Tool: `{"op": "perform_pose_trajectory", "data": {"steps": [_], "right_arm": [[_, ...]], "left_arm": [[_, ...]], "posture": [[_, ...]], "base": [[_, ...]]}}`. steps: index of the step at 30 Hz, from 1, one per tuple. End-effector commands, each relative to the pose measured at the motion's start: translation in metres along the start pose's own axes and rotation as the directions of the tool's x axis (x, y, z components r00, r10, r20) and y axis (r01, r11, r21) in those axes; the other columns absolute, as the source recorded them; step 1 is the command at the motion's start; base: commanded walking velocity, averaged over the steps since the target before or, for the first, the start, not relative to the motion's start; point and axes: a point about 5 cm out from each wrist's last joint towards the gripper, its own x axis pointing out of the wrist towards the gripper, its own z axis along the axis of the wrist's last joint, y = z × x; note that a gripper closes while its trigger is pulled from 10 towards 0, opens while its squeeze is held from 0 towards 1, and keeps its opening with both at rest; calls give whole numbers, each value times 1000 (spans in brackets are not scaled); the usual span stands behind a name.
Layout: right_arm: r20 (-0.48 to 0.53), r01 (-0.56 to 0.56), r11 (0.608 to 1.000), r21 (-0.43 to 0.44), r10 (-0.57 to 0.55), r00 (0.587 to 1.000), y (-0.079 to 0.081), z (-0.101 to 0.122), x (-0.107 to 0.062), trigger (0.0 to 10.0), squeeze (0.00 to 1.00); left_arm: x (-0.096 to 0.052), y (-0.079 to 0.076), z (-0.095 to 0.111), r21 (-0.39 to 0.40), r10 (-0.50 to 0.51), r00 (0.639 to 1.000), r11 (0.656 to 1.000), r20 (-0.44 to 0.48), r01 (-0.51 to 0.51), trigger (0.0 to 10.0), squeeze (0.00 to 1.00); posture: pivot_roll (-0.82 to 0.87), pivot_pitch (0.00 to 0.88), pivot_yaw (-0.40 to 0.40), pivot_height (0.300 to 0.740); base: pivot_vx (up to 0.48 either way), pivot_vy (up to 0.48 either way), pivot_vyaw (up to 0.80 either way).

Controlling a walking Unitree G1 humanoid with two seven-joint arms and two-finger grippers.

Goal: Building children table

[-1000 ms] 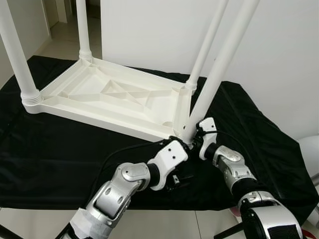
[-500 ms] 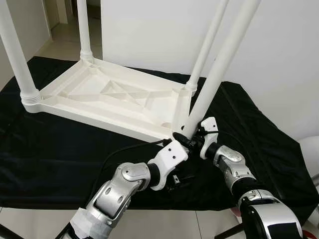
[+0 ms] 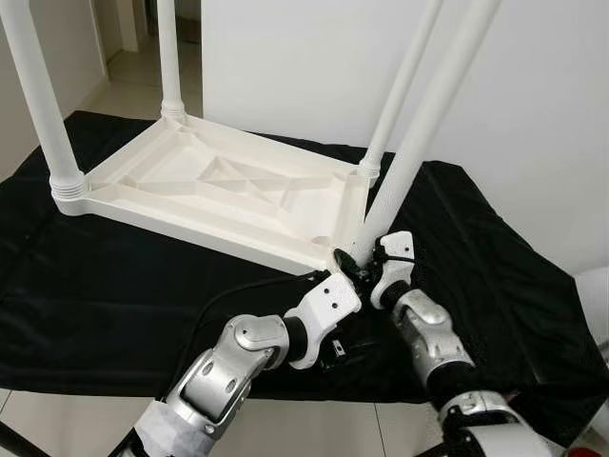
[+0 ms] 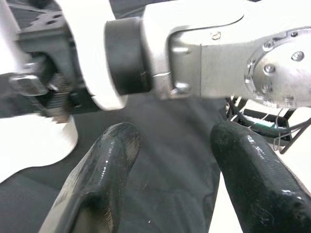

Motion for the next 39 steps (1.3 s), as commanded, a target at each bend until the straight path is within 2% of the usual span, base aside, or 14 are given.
{"op": "perform_pose_trajectory", "data": {"steps": [1, 4, 6, 9, 12, 17, 18, 19, 20, 23, 30, 31, 33, 39], "right_arm": [[-142, 129, 992, 5, -127, 982, -8, -26, -11, 10000, 0], [-145, 174, 985, 23, -169, 975, -1, -27, -12, 10000, 0], [-151, 281, 959, 46, -271, 951, 14, -28, -14, 10000, 0], [-167, 342, 939, 44, -330, 929, 18, -27, -17, 10000, 0], [-143, 349, 934, 82, -335, 931, 35, -19, -18, 10000, 0], [-131, 343, 939, 38, -335, 933, 37, -14, -20, 10000, 0], [-113, 341, 939, 27, -337, 935, 35, -12, -21, 10000, 184], [-102, 344, 939, 21, -341, 935, 34, -10, -22, 10000, 184], [-96, 330, 943, 46, -325, 941, 33, -9, -23, 10000, 1000], [-97, 314, 945, 87, -306, 947, 34, -8, -25, 10000, 1000], [-40, 231, 972, 37, -229, 973, 20, 0, -32, 10000, 1000], [-46, 206, 978, 11, -205, 978, 13, -2, -35, 10000, 0], [-57, 151, 988, -42, -153, 987, 1, -5, -39, 10000, 0], [-67, 72, 995, -71, -77, 995, -4, -7, -42, 10000, 0]], "left_arm": [[2, -4, 1, -7, 0, 1000, 1000, 0, 0, 10000, 0], [3, -4, 1, -10, -2, 1000, 1000, 1, 2, 10000, 0], [3, -6, 0, -15, -5, 1000, 1000, 1, 5, 10000, 0], [4, -7, 0, -19, -6, 1000, 1000, 0, 6, 10000, 0], [4, -8, 0, -22, -10, 1000, 1000, 1, 10, 10000, 0], [5, -9, -1, -28, -12, 1000, 1000, 2, 12, 10000, 0], [5, -9, -1, -29, -13, 1000, 999, 3, 13, 10000, 0], [5, -10, -1, -30, -13, 1000, 999, 3, 13, 10000, 0], [5, -10, -1, -30, -13, 1000, 999, 3, 13, 10000, 0], [6, -10, -1, -30, -14, 1000, 999, 4, 14, 10000, 0], [6, -11, -1, -31, -8, 1000, 999, 5, 8, 10000, 0], [6, -11, -1, -31, -7, 1000, 999, 5, 7, 10000, 0], [6, -10, -1, -31, -5, 1000, 1000, 5, 6, 10000, 0], [6, -10, 0, -30, -6, 1000, 1000, 5, 6, 10000, 0]], "posture": [[19, 0, -142, 740], [18, 0, -143, 740], [19, 0, -150, 740], [19, 0, -150, 740], [21, 0, -156, 740], [20, 0, -160, 740], [18, 0, -163, 740], [18, 0, -163, 740], [20, 0, -166, 740], [20, 0, -166, 740], [23, 0, -175, 740], [22, 0, -175, 740], [21, 0, -173, 740], [18, 0, -169, 740]], "base": [[0, 0, 0], [0, 0, 0], [0, 0, 0], [0, 0, 0], [0, 0, 0], [0, 0, 0], [0, 0, 0], [0, 0, 0], [0, 0, 0], [0, 0, 0], [0, 0, 0], [0, 0, 0], [0, 0, 0], [0, 0, 0]]}}
